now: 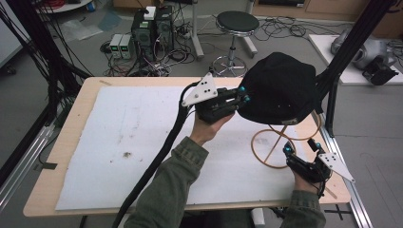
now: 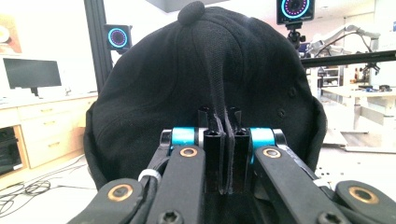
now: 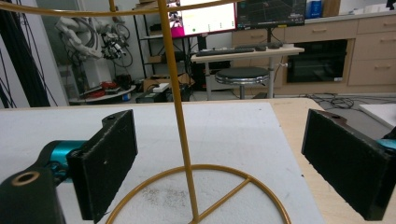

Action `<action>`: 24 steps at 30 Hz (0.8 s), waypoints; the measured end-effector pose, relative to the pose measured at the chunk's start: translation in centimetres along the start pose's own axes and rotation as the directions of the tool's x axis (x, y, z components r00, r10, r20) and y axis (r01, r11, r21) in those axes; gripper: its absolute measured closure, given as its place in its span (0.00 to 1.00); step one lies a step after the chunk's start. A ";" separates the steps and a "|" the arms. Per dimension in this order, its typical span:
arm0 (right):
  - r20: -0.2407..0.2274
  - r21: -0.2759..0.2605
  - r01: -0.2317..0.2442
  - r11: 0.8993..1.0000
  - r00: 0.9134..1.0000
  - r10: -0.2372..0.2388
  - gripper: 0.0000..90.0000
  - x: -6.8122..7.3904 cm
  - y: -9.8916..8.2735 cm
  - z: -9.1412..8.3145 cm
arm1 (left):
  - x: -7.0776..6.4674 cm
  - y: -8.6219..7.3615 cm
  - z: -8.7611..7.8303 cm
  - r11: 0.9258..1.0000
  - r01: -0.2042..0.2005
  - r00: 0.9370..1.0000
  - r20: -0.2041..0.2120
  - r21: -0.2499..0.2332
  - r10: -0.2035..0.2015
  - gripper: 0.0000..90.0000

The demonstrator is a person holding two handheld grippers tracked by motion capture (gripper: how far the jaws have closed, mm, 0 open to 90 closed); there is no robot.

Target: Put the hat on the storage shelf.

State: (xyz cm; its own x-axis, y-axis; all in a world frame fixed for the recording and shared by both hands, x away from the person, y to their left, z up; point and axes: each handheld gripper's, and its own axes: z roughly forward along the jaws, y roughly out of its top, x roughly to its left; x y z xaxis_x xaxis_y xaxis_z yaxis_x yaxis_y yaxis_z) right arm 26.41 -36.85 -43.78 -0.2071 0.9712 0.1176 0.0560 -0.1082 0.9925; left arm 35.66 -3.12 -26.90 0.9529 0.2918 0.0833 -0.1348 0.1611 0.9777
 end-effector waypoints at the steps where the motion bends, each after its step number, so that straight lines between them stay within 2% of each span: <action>1: 0.000 0.001 -0.001 1.000 1.000 0.001 0.11 0.0 0.0 0.0 | 0.1 -0.1 0.3 1.000 0.004 1.000 0.003 0.000 -0.004 0.98; 3: -0.001 0.000 0.002 1.000 1.000 -0.002 0.11 0.0 0.0 0.0 | 0.3 -0.3 0.8 1.000 0.020 1.000 0.009 -0.005 -0.020 0.98; 12: 0.001 0.000 0.000 1.000 1.000 0.000 0.11 0.0 0.0 0.1 | 1.3 -1.9 2.9 0.998 0.053 0.998 0.029 0.030 -0.054 0.98; 16: 0.000 0.005 -0.007 1.000 1.000 0.007 0.11 0.0 0.0 0.1 | 1.4 -1.9 3.9 0.998 0.059 0.997 0.047 0.022 -0.060 0.98; 20: 0.002 -0.001 -0.003 1.000 1.000 0.003 0.11 0.0 0.0 0.1 | 1.2 -1.9 4.9 0.998 0.054 0.997 0.056 0.036 -0.056 0.98; 24: 0.001 0.000 -0.002 1.000 1.000 0.002 0.11 0.0 0.0 0.0 | 1.3 -2.0 5.7 0.995 0.084 0.994 0.067 0.050 -0.087 0.98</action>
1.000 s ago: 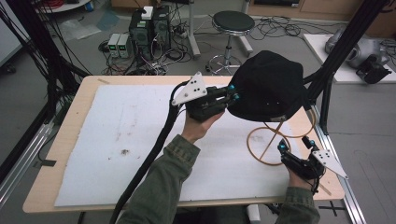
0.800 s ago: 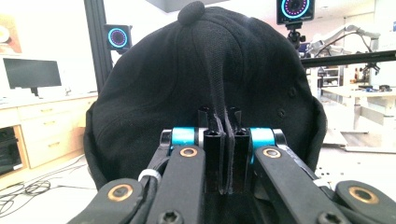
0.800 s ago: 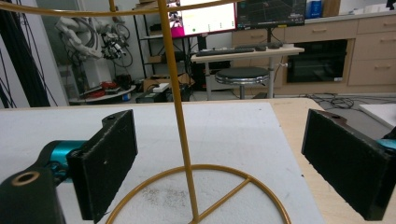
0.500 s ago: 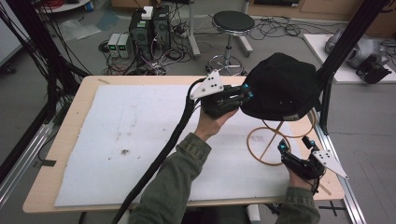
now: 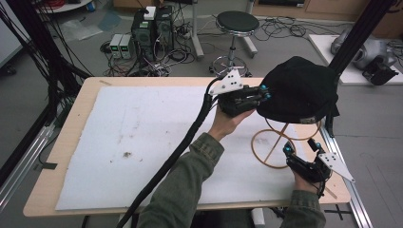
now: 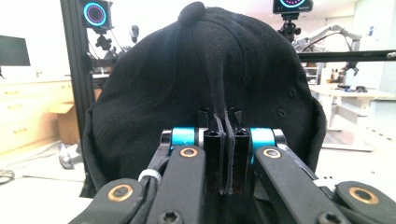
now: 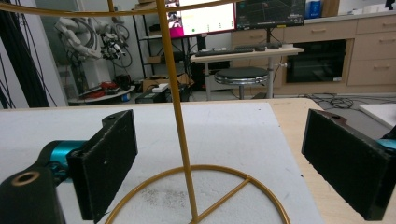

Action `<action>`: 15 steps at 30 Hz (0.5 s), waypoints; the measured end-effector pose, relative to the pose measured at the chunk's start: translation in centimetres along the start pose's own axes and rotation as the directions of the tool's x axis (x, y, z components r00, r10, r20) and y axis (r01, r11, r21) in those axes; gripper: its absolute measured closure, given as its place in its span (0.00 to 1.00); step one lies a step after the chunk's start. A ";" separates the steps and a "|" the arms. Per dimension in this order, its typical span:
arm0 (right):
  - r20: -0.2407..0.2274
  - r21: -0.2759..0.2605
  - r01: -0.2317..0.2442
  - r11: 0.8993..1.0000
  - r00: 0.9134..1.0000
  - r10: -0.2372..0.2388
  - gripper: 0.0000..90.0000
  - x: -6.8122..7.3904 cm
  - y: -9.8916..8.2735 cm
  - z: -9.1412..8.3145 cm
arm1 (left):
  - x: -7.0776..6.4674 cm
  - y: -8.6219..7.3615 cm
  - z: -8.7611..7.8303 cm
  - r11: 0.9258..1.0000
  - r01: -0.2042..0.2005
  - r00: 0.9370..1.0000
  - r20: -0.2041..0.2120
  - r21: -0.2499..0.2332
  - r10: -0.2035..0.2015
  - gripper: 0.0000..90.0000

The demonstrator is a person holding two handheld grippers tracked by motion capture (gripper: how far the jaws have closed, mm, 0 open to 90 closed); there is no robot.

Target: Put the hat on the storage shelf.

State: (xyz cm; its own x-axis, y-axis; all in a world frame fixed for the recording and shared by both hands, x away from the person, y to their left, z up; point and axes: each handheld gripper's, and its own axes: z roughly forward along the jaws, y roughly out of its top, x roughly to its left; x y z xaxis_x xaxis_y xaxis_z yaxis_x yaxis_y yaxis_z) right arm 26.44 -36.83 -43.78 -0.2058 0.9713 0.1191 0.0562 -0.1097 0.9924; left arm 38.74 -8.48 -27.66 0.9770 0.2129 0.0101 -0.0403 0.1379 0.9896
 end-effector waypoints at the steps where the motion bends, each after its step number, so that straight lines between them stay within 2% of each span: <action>1: 0.000 -0.001 0.002 1.000 1.000 -0.002 0.11 0.0 0.0 0.0 | 0.1 0.1 0.2 1.000 0.002 1.000 0.001 0.009 -0.002 0.98; 5: -0.001 -0.001 -0.002 1.000 1.000 0.002 0.11 0.0 0.0 0.0 | -0.2 0.4 1.1 0.999 -0.018 1.000 0.012 0.048 0.017 0.98; 10: -0.002 -0.001 0.000 1.000 1.000 0.000 0.11 0.0 0.0 0.0 | -0.8 0.6 2.2 0.994 -0.033 0.998 0.055 0.107 0.027 0.98; 13: -0.001 -0.002 -0.001 1.000 1.000 0.001 0.11 0.0 0.0 0.0 | -1.0 0.6 2.9 0.988 -0.031 0.998 0.057 0.154 0.023 0.98; 15: -0.002 -0.003 -0.003 1.000 1.000 0.003 0.11 0.1 0.0 0.0 | -1.0 0.5 3.3 0.983 -0.028 0.999 0.044 0.179 0.021 0.98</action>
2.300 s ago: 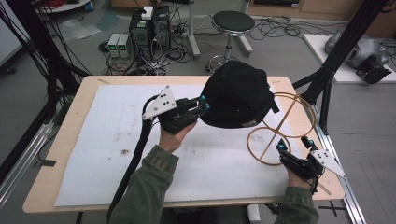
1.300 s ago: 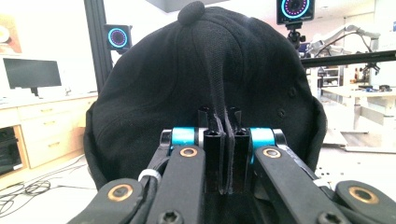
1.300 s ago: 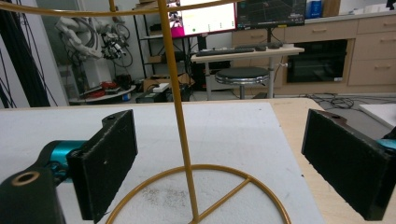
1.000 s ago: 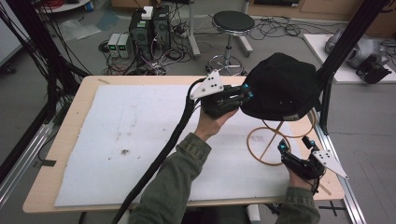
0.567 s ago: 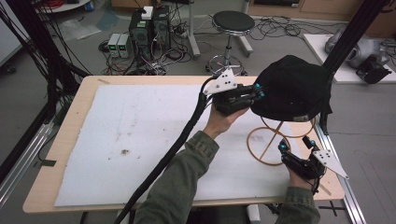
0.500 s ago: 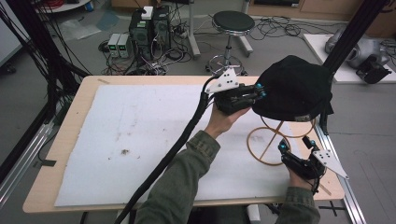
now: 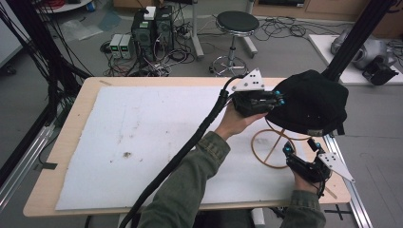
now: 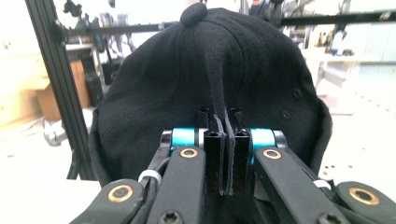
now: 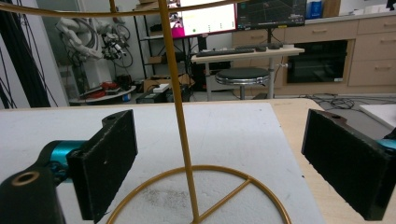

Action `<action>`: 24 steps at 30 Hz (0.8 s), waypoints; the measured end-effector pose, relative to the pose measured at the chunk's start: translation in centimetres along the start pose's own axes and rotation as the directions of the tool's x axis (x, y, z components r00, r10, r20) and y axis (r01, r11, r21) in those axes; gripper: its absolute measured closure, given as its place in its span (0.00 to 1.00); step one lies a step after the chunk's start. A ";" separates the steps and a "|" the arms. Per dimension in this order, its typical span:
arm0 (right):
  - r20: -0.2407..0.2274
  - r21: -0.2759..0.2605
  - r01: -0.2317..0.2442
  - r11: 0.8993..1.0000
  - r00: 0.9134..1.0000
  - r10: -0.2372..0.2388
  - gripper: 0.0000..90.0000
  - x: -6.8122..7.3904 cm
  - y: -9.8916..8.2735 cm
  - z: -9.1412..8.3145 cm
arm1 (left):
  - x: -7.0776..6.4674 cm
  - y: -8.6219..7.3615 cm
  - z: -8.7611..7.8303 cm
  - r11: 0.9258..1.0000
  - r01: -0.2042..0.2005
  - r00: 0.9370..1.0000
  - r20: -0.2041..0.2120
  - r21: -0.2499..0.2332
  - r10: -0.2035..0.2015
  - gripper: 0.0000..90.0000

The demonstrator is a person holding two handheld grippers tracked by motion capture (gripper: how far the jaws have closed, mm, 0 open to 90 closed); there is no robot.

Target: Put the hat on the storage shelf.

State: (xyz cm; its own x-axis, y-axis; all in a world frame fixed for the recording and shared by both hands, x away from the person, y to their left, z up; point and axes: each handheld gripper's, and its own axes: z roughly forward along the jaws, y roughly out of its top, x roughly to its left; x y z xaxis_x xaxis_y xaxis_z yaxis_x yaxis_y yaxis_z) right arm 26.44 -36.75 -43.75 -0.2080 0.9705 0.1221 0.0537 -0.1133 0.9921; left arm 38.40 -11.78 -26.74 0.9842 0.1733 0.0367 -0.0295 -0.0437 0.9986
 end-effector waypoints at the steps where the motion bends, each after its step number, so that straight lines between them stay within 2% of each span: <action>1: -0.003 0.000 0.003 1.000 1.000 -0.003 0.11 0.0 0.0 0.0 | 0.1 0.0 0.1 1.000 0.003 1.000 -0.006 0.014 -0.003 0.98; 5: -0.003 0.002 0.003 1.000 1.000 -0.003 0.11 -0.1 0.0 0.0 | 0.4 -0.2 0.1 0.999 0.031 0.999 -0.014 0.025 -0.031 0.98; 12: -0.006 0.002 0.001 1.000 1.000 -0.001 0.11 0.0 0.0 0.1 | 0.0 -0.1 0.7 0.995 -0.006 1.000 -0.026 0.097 0.008 0.97; 24: -0.010 0.000 0.000 1.000 1.000 0.000 0.11 0.2 0.0 0.1 | -0.4 -0.3 0.9 0.996 0.003 1.000 -0.011 0.090 -0.002 0.94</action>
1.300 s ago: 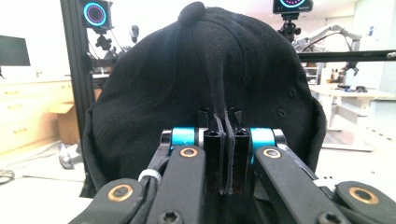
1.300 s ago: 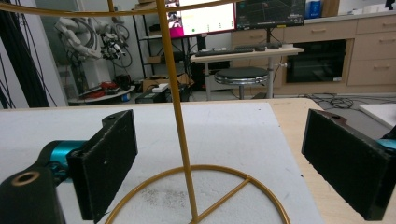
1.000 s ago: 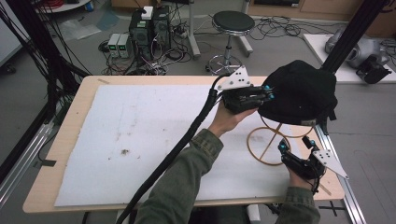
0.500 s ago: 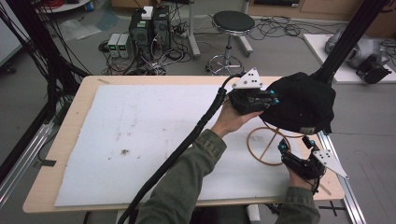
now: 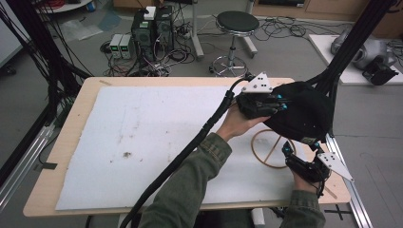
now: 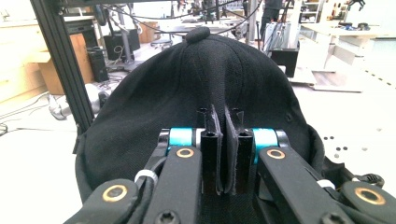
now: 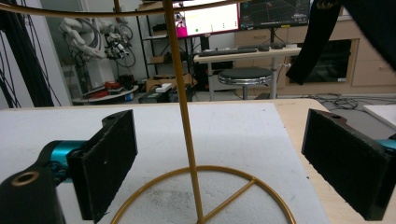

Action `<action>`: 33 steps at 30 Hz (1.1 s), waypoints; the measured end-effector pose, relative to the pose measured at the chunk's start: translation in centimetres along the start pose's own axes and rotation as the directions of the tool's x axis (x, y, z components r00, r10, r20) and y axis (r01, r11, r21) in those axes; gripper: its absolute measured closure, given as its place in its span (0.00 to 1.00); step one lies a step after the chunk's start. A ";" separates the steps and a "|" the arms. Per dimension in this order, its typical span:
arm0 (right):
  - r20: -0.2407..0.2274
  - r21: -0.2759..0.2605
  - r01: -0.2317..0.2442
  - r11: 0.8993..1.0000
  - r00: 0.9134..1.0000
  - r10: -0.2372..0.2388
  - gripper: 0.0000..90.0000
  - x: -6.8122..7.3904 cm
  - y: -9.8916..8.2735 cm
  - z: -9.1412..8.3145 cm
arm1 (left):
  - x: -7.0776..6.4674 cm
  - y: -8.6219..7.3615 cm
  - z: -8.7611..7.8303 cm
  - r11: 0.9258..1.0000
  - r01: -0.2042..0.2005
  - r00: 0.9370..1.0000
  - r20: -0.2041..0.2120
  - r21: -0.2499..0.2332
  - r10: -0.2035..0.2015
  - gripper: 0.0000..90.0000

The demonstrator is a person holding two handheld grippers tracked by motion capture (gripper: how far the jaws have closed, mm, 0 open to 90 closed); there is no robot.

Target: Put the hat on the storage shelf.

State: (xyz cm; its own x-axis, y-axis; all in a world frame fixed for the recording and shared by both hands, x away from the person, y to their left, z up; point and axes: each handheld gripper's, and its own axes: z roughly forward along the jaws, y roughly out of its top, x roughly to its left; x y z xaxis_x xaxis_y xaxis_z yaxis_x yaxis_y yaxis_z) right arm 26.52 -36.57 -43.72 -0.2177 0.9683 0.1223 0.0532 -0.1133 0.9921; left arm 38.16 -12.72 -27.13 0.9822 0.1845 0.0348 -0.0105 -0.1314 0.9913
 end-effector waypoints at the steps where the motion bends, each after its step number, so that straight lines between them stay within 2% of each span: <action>1: -0.002 0.004 0.002 1.000 1.000 -0.002 0.11 0.0 0.0 -0.1 | 0.0 -0.1 0.0 1.000 0.001 1.000 -0.002 0.000 -0.001 0.93; 6: -0.002 0.007 0.004 1.000 1.000 -0.004 0.11 0.0 0.0 -0.3 | 0.2 -0.5 -0.1 1.000 0.024 1.000 -0.003 -0.011 -0.024 0.87; 10: 0.005 0.001 0.002 1.000 1.000 -0.002 0.11 -0.1 0.0 -0.4 | 0.3 -1.1 -0.2 0.999 0.045 0.999 -0.017 -0.022 -0.045 0.78; 11: 0.004 0.004 0.003 1.000 1.000 -0.003 0.11 -0.2 0.0 -0.5 | 0.4 -1.4 -0.3 0.998 0.055 0.998 -0.036 -0.037 -0.057 0.71; 15: 0.005 0.002 0.003 1.000 1.000 -0.003 0.11 -0.1 0.0 -0.5 | 0.7 -2.3 -0.7 0.992 0.088 0.994 -0.055 -0.087 -0.093 0.50; 20: 0.004 0.004 0.002 1.000 1.000 -0.002 0.11 -0.1 0.0 -0.5 | 0.7 -2.6 -1.7 0.985 0.077 0.991 -0.095 -0.157 -0.093 0.36; 25: 0.008 0.006 0.000 1.000 1.000 0.000 0.11 -0.1 0.0 -0.6 | 0.6 -2.2 -2.9 0.984 0.055 0.987 -0.137 -0.168 -0.079 0.29; 29: 0.011 0.008 0.002 1.000 1.000 -0.002 0.11 -0.1 0.0 -0.6 | 0.3 -1.9 -4.1 0.985 0.031 0.985 -0.161 -0.171 -0.059 0.27; 33: 0.022 0.011 0.011 1.000 1.000 -0.011 0.11 0.0 0.0 -0.5 | 0.3 -2.4 -5.1 0.986 0.025 0.978 -0.200 -0.163 -0.058 0.27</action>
State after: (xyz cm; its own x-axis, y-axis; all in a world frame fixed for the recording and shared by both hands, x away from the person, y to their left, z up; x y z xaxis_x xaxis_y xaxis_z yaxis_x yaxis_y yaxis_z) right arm 25.98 -36.64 -43.70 -0.1964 0.9743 0.1104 0.0611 -0.1002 0.9931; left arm 37.51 -7.41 -28.88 0.9239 0.3827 0.0023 -0.0167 0.0342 0.9993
